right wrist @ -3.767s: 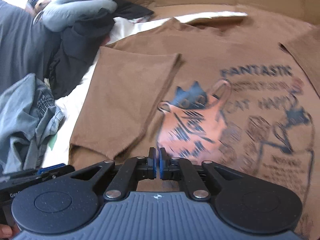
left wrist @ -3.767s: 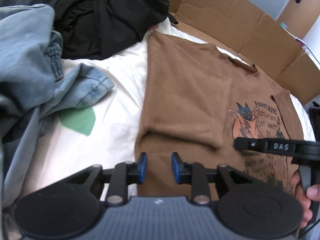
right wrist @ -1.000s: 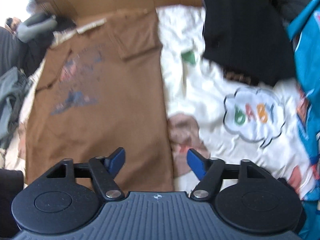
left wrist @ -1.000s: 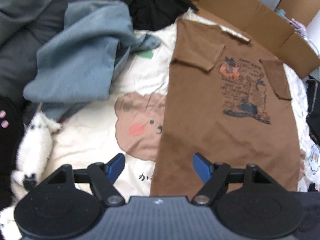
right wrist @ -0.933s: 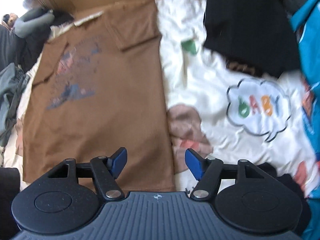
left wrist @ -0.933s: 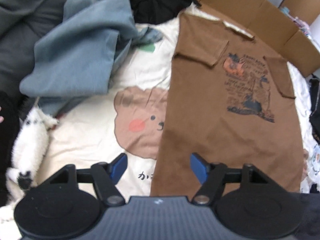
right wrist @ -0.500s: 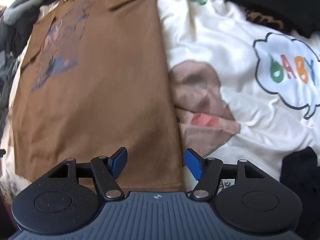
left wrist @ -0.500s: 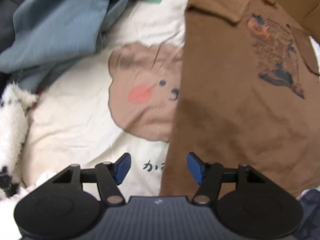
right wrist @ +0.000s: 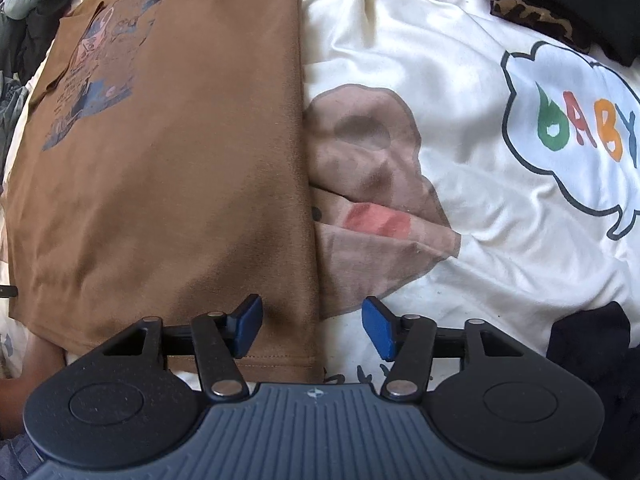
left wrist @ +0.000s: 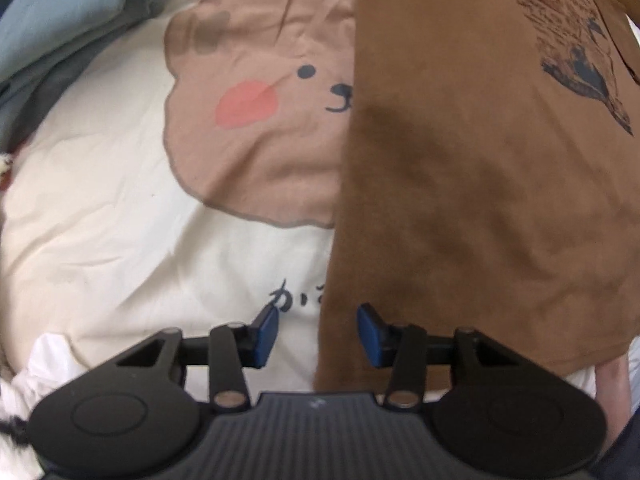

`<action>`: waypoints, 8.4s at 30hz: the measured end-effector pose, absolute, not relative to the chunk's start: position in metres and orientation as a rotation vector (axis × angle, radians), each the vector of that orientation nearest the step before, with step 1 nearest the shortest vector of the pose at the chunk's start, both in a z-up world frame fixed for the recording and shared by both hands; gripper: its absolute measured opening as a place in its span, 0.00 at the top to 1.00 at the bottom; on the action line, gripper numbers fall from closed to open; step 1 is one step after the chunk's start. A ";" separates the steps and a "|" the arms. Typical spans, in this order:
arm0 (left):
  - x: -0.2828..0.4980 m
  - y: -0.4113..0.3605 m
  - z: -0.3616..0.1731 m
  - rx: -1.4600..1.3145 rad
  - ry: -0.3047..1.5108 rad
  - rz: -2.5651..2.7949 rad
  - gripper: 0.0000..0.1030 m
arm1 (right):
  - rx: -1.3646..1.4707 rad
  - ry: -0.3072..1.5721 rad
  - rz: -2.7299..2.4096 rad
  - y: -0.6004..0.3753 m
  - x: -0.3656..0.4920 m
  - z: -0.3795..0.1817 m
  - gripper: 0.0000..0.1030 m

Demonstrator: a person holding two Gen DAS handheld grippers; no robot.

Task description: Fold clothes

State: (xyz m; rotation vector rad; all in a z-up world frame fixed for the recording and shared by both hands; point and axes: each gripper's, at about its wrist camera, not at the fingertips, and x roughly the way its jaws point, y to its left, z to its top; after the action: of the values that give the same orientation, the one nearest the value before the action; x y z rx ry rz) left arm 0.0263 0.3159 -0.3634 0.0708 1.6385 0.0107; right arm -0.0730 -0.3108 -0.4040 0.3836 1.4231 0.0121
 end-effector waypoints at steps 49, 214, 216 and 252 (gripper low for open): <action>-0.017 0.316 -0.368 -0.081 1.702 -0.010 0.81 | 0.451 1.432 0.054 -0.308 -0.088 -0.418 0.93; 0.128 0.321 -0.352 -0.316 1.235 -0.096 0.97 | 0.318 1.057 -0.156 -0.345 0.059 -0.382 1.00; 0.133 0.323 -0.361 -0.328 1.253 -0.084 0.97 | 0.333 1.066 -0.164 -0.349 0.060 -0.384 1.00; 0.144 0.307 -0.345 -0.201 1.164 -0.165 0.97 | 0.175 1.014 -0.079 -0.302 0.080 -0.362 0.96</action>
State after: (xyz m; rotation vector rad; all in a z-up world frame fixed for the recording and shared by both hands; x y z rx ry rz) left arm 0.1445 0.3067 -0.3448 -0.2014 1.1637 -0.1648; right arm 0.0803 -0.3016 -0.3625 0.1752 1.0143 -0.0786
